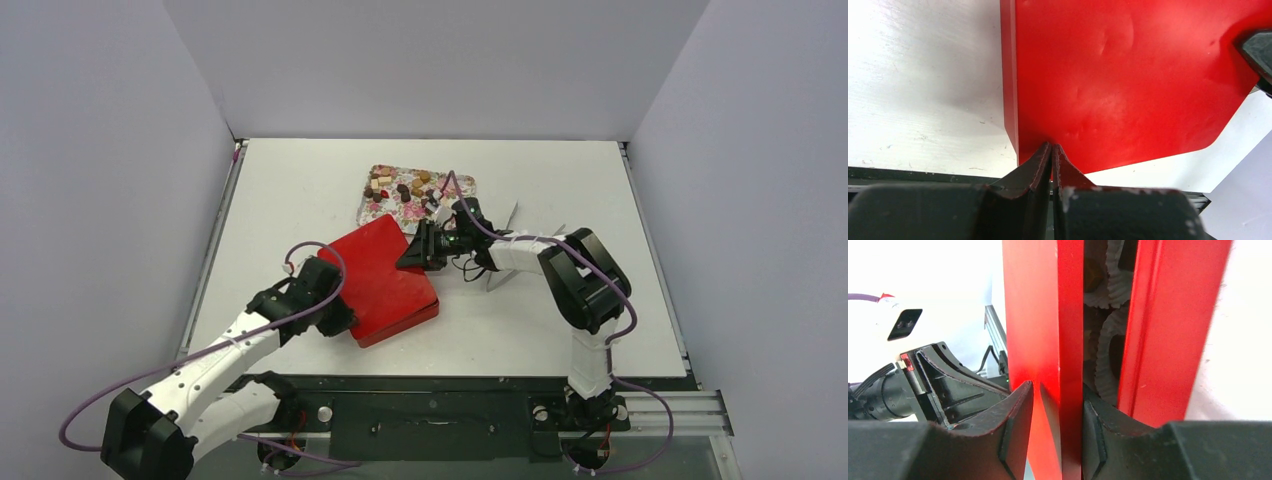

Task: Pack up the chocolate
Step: Close the box lid on the packing box.

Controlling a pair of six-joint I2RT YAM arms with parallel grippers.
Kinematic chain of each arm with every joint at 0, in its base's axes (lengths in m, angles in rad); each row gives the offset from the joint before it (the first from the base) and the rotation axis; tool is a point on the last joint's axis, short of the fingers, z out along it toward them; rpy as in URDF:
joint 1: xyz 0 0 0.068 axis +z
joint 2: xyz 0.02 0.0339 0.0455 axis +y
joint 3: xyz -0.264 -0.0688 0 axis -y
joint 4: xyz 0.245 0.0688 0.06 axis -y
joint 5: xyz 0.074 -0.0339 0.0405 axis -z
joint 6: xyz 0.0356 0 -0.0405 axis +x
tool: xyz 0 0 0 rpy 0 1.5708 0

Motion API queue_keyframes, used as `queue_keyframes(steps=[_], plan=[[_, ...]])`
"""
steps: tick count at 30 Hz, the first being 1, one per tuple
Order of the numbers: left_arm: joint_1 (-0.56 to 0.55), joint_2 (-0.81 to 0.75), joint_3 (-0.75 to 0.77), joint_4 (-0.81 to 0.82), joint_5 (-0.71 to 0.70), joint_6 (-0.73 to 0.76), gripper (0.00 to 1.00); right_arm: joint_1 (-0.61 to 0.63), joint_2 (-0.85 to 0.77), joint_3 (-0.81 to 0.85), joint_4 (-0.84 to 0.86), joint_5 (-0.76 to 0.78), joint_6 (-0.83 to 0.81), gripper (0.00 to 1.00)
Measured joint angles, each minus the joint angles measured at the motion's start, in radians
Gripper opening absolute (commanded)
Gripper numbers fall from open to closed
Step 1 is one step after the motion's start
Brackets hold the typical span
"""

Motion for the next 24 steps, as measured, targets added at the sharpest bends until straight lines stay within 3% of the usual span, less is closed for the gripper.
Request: queue_keyframes(steps=[18, 24], plan=[[-0.003, 0.072, 0.029, 0.046, -0.001, 0.001, 0.03, -0.125, -0.111, -0.119, 0.027, 0.040, 0.006, 0.53], [-0.003, 0.080, 0.035, 0.046, -0.003, 0.004, 0.03, -0.194, -0.153, -0.190, -0.020, 0.105, -0.010, 0.64]])
